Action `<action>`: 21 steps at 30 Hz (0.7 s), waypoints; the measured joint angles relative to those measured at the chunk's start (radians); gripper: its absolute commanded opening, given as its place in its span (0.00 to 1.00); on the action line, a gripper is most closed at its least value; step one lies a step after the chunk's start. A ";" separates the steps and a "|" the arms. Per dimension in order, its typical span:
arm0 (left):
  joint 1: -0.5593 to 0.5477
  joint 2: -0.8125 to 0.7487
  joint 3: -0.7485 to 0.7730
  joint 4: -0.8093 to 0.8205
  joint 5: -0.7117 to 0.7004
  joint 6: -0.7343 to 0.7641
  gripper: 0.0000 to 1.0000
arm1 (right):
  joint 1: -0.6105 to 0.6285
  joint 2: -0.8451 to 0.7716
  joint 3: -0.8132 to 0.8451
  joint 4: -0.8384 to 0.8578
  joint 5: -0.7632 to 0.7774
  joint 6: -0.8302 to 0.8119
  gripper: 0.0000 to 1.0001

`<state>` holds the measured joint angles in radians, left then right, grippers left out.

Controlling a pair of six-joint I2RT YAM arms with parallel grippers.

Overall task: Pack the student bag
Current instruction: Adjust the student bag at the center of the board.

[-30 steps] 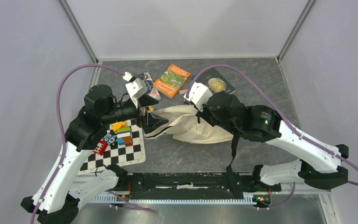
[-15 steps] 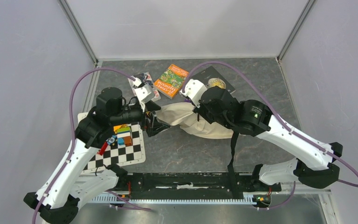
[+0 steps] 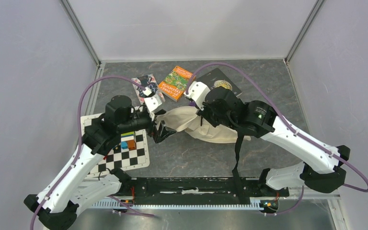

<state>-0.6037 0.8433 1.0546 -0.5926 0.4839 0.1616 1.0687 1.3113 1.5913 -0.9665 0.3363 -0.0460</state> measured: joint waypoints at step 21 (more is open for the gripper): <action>-0.098 0.038 -0.037 0.023 -0.064 0.074 1.00 | -0.066 0.032 0.008 0.017 -0.031 0.000 0.00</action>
<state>-0.7013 0.8810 1.0172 -0.5694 0.4202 0.2359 1.0023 1.3434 1.5990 -0.9493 0.3054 -0.0460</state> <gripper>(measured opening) 0.994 0.026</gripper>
